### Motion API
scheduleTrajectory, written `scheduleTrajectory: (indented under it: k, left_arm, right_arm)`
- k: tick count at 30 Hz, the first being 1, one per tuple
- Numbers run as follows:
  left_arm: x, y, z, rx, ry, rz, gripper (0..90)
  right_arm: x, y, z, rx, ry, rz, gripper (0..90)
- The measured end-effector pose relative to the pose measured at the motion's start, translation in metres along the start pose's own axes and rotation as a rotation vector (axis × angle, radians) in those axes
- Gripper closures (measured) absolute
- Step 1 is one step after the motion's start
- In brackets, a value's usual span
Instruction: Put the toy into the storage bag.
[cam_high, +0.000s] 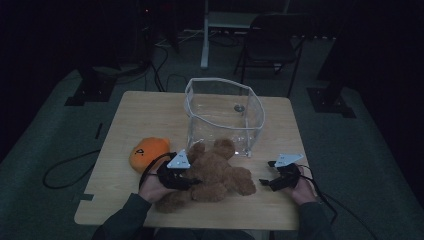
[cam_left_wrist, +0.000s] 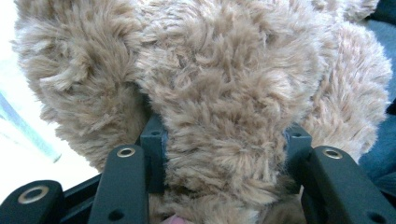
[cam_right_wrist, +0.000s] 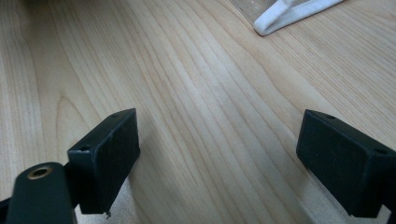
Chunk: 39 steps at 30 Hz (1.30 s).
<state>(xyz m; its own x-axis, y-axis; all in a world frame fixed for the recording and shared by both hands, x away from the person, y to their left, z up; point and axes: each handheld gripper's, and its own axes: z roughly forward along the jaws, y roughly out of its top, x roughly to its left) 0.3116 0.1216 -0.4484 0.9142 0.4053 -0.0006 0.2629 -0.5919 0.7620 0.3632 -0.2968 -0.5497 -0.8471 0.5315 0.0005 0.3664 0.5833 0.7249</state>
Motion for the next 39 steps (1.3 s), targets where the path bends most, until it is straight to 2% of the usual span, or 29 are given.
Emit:
scheduleTrajectory:
  k: [15,33,39]
  left_arm:
    - [-0.001,0.008,-0.017,-0.076,-0.014,-0.015,50.9]
    - [0.002,0.022,-0.044,-0.182,-0.004,-0.018,50.2]
    - [0.004,0.029,-0.048,-0.203,0.002,-0.013,50.2]
  right_arm:
    - [0.0,0.0,0.0,0.001,0.0,0.0,12.6]
    - [0.0,0.0,0.0,-0.001,0.001,-0.001,12.6]
    - [0.0,0.0,0.0,-0.002,0.001,-0.002,12.6]
